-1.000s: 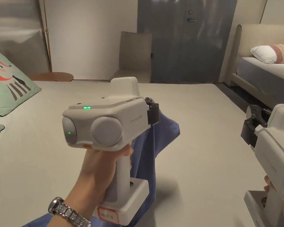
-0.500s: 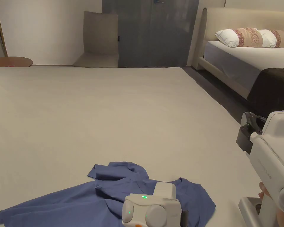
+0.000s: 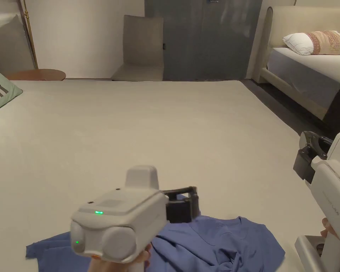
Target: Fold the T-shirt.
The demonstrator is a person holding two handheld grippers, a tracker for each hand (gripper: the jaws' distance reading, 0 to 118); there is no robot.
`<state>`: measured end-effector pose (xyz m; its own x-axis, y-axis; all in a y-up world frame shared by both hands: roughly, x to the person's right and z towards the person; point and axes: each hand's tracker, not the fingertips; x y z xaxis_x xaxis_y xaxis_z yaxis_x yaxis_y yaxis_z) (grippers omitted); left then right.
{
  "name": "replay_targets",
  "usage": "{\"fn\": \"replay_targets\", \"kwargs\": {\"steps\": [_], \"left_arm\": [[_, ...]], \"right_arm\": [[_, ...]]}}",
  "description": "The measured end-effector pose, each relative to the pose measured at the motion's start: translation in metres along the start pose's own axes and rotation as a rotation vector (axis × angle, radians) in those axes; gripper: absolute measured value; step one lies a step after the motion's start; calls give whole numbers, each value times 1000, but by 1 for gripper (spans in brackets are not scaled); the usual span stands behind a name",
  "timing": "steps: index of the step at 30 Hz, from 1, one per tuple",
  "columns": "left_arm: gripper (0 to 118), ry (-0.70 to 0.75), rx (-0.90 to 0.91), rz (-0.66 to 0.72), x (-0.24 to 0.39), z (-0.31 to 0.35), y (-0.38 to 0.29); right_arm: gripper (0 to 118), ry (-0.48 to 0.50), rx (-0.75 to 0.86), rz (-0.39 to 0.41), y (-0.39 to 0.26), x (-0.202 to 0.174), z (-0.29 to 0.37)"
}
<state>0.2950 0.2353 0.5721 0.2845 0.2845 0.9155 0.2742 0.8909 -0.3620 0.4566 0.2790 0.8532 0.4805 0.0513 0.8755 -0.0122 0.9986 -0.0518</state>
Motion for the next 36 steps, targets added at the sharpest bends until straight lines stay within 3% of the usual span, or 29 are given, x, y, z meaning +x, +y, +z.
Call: {"fn": "replay_targets", "kwargs": {"steps": [4, 7, 9, 11, 12, 17, 21, 22, 24, 25, 26, 30, 31, 33, 36], "left_arm": [[108, 299, 245, -62, -55, 72, 39], [105, 468, 315, -86, -83, 115, 49], [66, 520, 343, -93, -95, 136, 52], [4, 566, 351, -71, -103, 147, 51], [0, 566, 356, -65, -106, 150, 50], [0, 530, 240, -8, -119, 146, 34], [2, 480, 15, 41, -131, 118, -2], [11, 459, -53, 74, -136, 109, -15], [78, 431, -178, 167, -142, 93, -44], [105, 411, -249, 211, -146, 83, -60], [108, 386, -309, 239, -149, 74, -78], [105, 412, -450, 241, -144, 52, -126], [101, 421, -493, 228, -141, 48, -135], [71, 418, -536, 221, -137, 41, -149], [69, 465, -505, 136, -127, 40, -155]], "right_arm": [[1, 26, 18, -28, 1, -13, -3], [1, 50, 22, -46, 0, -23, -6], [1, 61, 20, -49, -1, -29, -8], [1, 77, 15, -53, -2, -35, -10], [1, 82, 14, -53, -3, -37, -9], [1, 99, 7, -46, -5, -43, -7], [1, 97, -8, -41, -12, -40, -5], [1, 94, -17, -36, -15, -39, -4], [1, 90, -41, -30, -21, -36, -3], [1, 87, -55, -30, -25, -34, -3], [1, 82, -70, -29, -30, -32, -3], [1, 68, -118, -17, -46, -26, -3], [1, 66, -131, -14, -50, -24, -3], [1, 58, -155, -8, -58, -21, -2], [1, 49, -199, -7, -70, -17, -2]]}}
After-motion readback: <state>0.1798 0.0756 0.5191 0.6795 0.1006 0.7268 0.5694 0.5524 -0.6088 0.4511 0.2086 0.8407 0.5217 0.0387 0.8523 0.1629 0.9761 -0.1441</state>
